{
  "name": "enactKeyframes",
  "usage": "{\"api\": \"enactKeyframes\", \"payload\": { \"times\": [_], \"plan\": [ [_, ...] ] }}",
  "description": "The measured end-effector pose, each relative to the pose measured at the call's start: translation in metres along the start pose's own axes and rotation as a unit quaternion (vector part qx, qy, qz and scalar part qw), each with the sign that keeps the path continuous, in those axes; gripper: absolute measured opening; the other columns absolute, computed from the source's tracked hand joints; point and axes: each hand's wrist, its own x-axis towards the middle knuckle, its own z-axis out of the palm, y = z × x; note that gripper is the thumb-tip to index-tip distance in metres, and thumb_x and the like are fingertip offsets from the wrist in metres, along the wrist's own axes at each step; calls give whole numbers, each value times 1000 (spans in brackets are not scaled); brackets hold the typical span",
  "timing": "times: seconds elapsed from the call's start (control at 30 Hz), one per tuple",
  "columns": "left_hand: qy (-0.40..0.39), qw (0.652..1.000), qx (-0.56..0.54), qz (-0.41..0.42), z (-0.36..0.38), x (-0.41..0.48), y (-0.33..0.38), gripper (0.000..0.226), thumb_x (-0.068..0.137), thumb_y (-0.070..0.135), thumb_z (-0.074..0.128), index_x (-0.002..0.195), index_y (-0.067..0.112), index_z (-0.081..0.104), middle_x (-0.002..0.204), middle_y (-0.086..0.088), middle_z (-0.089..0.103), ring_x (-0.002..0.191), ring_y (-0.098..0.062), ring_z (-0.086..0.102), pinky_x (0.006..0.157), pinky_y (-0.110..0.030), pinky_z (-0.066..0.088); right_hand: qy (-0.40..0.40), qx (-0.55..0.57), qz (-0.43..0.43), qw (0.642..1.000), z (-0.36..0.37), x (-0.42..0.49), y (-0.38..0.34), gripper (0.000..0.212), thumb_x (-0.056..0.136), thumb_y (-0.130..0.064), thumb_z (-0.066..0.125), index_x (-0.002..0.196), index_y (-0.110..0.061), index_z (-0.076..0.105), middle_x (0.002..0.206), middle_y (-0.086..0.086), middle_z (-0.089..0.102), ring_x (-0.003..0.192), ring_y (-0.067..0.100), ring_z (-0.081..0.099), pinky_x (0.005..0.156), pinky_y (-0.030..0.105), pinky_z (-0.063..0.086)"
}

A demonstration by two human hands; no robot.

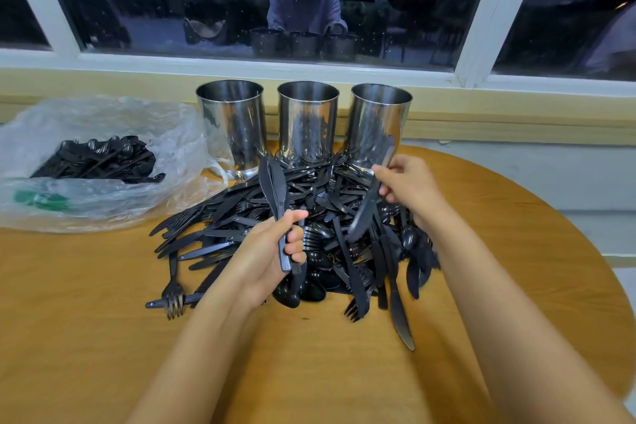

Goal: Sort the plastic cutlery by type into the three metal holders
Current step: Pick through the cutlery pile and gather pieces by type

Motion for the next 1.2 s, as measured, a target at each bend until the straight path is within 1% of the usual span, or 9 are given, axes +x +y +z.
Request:
{"api": "enactKeyframes", "payload": {
  "times": [0.13, 0.33, 0.4, 0.5, 0.6, 0.7, 0.83, 0.93, 1.2],
  "plan": [
    [18, 998, 39, 41, 8, -4, -3, 41, 87, 34, 63, 114, 4, 56, 72, 2, 46, 53, -6, 33, 48, -17, 36, -27, 258, 9, 966, -4, -25, -15, 12, 96, -13, 57, 104, -4, 59, 84, 6, 61, 64, 9, 62, 64, 19, 55],
    [61, 990, 38, 123, 22, -8, -9, 31, 89, 28, 65, 104, 2, 61, 63, 6, 41, 49, -5, 27, 44, -15, 30, -93, 417, 59, 902, 31, -63, 1, 9, 92, -11, 62, 95, -3, 62, 79, 5, 67, 71, 13, 70, 65, 18, 55],
    [87, 986, 27, 141, 18, -8, -6, 15, 93, 23, 64, 90, 9, 58, 62, 6, 35, 47, -5, 26, 42, -16, 27, -125, 403, 71, 904, 32, -69, 10, 7, 89, -13, 67, 90, -7, 65, 77, 5, 67, 64, 13, 68, 60, 19, 54],
    [102, 983, 72, 138, 8, -10, 1, 23, 92, 24, 67, 76, 16, 51, 58, 7, 29, 47, -7, 25, 44, -18, 26, -147, 350, 65, 923, 20, -69, 23, 9, 84, -12, 71, 92, -10, 68, 76, 3, 66, 61, 14, 63, 59, 21, 54],
    [120, 975, 125, 141, -1, -11, 6, 24, 91, 23, 68, 73, 19, 52, 55, 9, 31, 53, -10, 23, 49, -20, 28, -148, 144, -16, 978, 10, -68, 31, 8, 88, -8, 70, 95, -9, 71, 72, 3, 68, 60, 14, 64, 60, 22, 55],
    [124, 973, 133, 144, -4, -8, 6, 23, 93, 25, 65, 80, 11, 51, 61, 4, 30, 55, -11, 24, 50, -21, 27, -180, -35, -93, 979, 18, -72, 32, 9, 90, -7, 66, 96, -9, 71, 74, 4, 71, 59, 13, 67, 59, 20, 56],
    [109, 981, 86, 136, 5, -7, 1, 31, 91, 38, 61, 101, 10, 53, 69, 5, 38, 52, -5, 33, 57, -24, 27, -73, 111, -43, 990, 36, -79, 27, 11, 90, -7, 66, 99, -4, 71, 75, 8, 71, 59, 16, 69, 58, 20, 56],
    [87, 985, 75, 130, 16, -8, -6, 28, 95, 38, 56, 100, 10, 56, 68, 6, 41, 55, -4, 37, 59, -23, 33, -110, 222, 26, 968, 48, -89, 17, 8, 89, -10, 68, 97, -10, 70, 74, 6, 72, 62, 20, 71, 57, 22, 57],
    [109, 981, 114, 116, 22, -1, -12, 38, 104, 37, 42, 79, 12, 55, 72, -1, 51, 68, -16, 48, 66, -31, 39, -91, 116, -6, 989, 58, -96, 27, 7, 83, -19, 75, 89, -13, 76, 73, -1, 72, 56, 9, 64, 47, 21, 49]
  ]
}}
